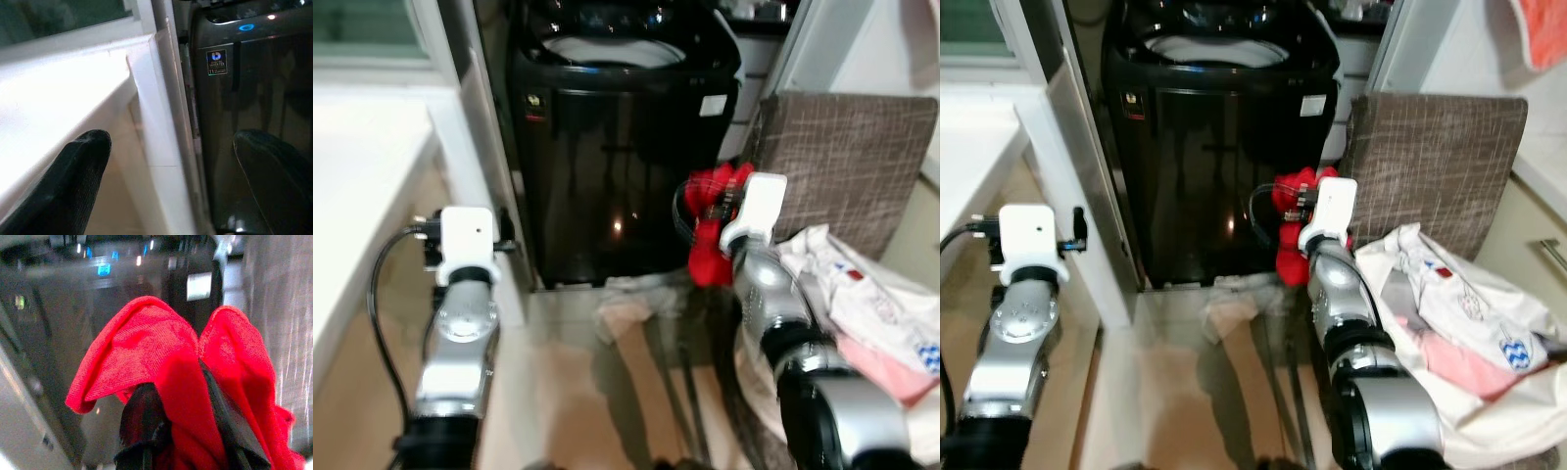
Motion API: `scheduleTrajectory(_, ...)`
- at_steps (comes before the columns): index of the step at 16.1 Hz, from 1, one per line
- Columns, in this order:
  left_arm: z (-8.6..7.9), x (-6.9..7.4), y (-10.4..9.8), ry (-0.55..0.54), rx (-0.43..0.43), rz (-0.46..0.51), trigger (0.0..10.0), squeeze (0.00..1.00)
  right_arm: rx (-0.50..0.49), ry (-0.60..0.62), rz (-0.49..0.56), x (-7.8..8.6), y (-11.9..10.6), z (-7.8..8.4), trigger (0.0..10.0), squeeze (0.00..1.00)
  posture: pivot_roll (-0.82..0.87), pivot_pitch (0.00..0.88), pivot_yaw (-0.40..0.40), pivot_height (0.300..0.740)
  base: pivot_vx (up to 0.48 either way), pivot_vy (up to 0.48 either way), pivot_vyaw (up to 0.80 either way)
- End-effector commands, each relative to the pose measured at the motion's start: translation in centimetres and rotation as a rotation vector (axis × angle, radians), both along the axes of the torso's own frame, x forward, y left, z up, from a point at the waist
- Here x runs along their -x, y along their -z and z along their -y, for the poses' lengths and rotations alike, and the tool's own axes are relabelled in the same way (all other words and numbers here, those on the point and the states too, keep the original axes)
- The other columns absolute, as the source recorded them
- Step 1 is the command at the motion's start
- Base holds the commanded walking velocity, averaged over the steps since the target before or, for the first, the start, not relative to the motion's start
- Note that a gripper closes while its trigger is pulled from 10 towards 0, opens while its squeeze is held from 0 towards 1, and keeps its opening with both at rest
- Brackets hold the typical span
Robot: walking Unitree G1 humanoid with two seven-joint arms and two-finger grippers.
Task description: Clothes washing
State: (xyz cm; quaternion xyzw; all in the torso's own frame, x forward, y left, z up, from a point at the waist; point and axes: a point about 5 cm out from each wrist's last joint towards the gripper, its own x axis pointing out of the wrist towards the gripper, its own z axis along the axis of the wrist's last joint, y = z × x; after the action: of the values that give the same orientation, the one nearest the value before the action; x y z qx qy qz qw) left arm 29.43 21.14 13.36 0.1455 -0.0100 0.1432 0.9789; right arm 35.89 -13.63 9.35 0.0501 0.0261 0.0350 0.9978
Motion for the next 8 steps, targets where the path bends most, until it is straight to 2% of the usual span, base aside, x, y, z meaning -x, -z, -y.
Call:
scheduleTrajectory(1,0.0,-0.1,-1.2,0.045,-0.043,0.017,10.0,0.00,0.008,-0.020,-0.017,0.5,0.7,-0.3,10.0,0.00,0.06,0.000,0.012,0.740,0.000,0.000,0.00)
scheduleTrajectory(3,-0.1,-0.8,-1.8,0.092,-0.081,0.027,10.0,0.00,-0.018,-0.003,-0.042,1.2,1.8,-1.0,10.0,0.00,0.06,0.000,-0.017,0.740,0.000,0.000,0.00)
scheduleTrajectory(4,0.6,-1.5,-2.0,0.136,-0.089,0.035,10.0,0.00,-0.019,-0.010,-0.050,1.5,2.2,-1.5,10.0,0.00,0.06,0.000,-0.030,0.740,0.000,0.000,0.00)
scheduleTrajectory(5,1.3,-2.0,-2.1,0.169,-0.060,0.040,10.0,0.00,-0.016,-0.027,-0.045,1.6,2.2,-1.8,10.0,0.00,0.06,0.000,-0.036,0.740,0.292,0.000,0.00)
scheduleTrajectory(7,1.4,-2.2,-2.3,0.143,-0.032,0.046,10.0,0.00,0.001,-0.028,0.006,1.1,1.1,-1.7,10.0,0.00,0.05,0.000,-0.036,0.740,0.476,0.000,0.00)
scheduleTrajectory(8,1.2,-1.9,-1.7,0.105,0.017,0.039,10.0,0.00,0.028,-0.022,0.075,-0.1,-1.0,-1.3,10.0,0.00,0.04,0.000,-0.039,0.740,0.458,0.000,0.00)
